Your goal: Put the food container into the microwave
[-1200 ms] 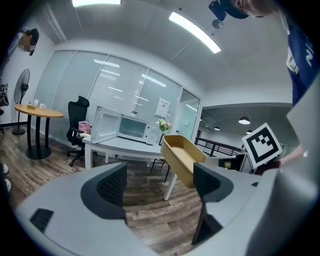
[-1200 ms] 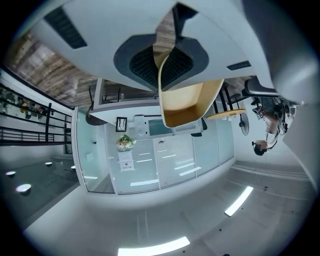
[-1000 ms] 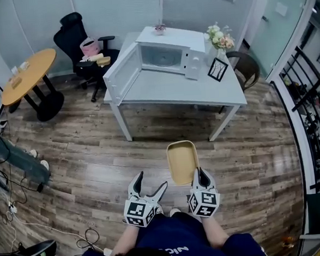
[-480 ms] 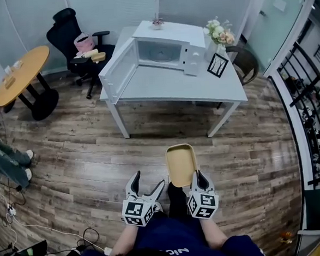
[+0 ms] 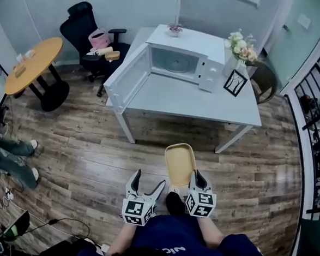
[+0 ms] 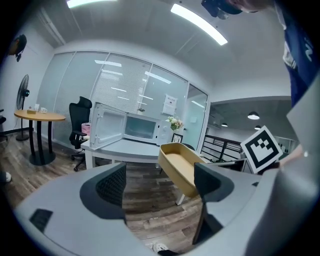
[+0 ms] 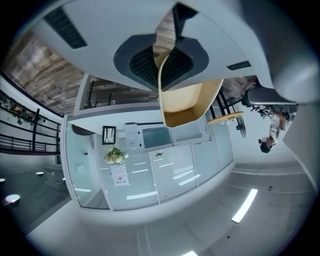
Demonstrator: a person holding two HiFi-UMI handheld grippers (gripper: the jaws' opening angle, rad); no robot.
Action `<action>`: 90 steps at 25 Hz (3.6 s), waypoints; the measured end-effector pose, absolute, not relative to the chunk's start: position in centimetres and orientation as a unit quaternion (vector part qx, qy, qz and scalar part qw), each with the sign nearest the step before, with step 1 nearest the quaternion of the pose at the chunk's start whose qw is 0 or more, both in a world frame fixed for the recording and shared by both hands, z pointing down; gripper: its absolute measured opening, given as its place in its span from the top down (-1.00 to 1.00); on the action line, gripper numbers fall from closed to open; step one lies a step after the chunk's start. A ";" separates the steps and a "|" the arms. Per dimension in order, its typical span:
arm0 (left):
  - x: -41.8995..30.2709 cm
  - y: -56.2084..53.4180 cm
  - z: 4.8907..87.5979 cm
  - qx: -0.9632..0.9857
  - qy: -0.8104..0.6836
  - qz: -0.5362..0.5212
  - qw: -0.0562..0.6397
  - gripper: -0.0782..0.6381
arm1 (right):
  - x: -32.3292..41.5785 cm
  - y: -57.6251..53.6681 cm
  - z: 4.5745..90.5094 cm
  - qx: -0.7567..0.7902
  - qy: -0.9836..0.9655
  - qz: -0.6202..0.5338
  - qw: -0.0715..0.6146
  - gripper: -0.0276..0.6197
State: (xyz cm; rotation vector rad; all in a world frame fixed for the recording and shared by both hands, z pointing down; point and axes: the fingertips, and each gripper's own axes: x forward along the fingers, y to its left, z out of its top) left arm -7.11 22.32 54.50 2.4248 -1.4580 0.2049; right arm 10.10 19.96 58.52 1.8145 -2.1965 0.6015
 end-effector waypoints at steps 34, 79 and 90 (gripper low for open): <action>-2.4 3.1 55.3 0.803 -0.566 0.057 0.178 -0.35 | 15.5 -2.0 57.9 0.571 -0.780 0.231 0.109 0.82; -6.4 -22.9 54.8 0.882 -0.433 0.082 0.169 -0.35 | 11.0 -23.6 56.7 0.683 -0.682 0.239 0.106 0.82; -7.0 -25.2 53.9 0.861 -0.476 0.072 0.162 -0.35 | 9.4 -31.2 56.1 0.651 -0.713 0.229 0.125 0.82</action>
